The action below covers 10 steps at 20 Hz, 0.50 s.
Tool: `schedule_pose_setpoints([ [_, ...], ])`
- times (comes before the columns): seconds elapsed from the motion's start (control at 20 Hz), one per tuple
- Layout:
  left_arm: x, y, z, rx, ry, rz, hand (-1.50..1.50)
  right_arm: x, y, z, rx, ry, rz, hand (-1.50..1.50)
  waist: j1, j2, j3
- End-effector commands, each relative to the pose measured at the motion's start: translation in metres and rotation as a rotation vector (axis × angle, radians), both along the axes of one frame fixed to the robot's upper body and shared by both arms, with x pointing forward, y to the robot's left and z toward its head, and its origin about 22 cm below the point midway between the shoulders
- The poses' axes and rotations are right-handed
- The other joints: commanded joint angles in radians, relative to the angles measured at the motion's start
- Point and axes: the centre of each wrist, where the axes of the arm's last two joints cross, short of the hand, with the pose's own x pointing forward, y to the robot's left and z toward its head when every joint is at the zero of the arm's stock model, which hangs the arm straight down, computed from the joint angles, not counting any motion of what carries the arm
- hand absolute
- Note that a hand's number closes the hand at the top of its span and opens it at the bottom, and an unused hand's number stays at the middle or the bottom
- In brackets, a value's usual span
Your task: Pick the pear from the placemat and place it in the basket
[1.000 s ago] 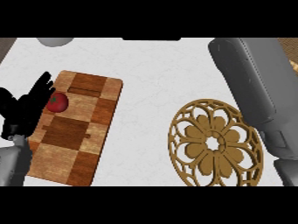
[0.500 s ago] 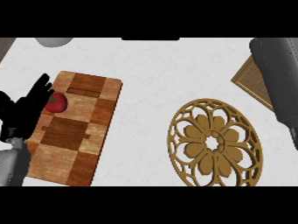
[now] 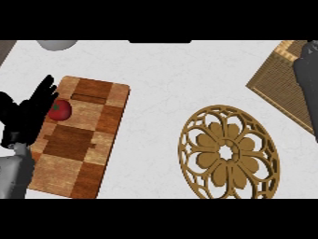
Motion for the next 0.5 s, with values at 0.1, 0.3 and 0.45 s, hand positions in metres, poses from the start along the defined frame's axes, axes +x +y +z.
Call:
schedule_pose_setpoints([
  [0.1,-0.003,-0.001,0.017,0.009,-0.009,-0.013,0.00,-0.004,-0.046,-0.034,0.027,-0.027,-0.010,1.50,0.010,0.002,0.001],
  [0.3,-0.014,0.007,0.005,-0.010,0.005,-0.016,0.00,-0.006,-0.062,-0.042,0.123,-0.070,-0.195,-1.50,0.013,0.002,0.000],
  [0.45,0.004,0.007,0.010,0.001,-0.004,-0.012,0.00,-0.003,-0.076,-0.047,0.090,-0.058,-0.156,-1.50,0.014,0.006,0.001],
])
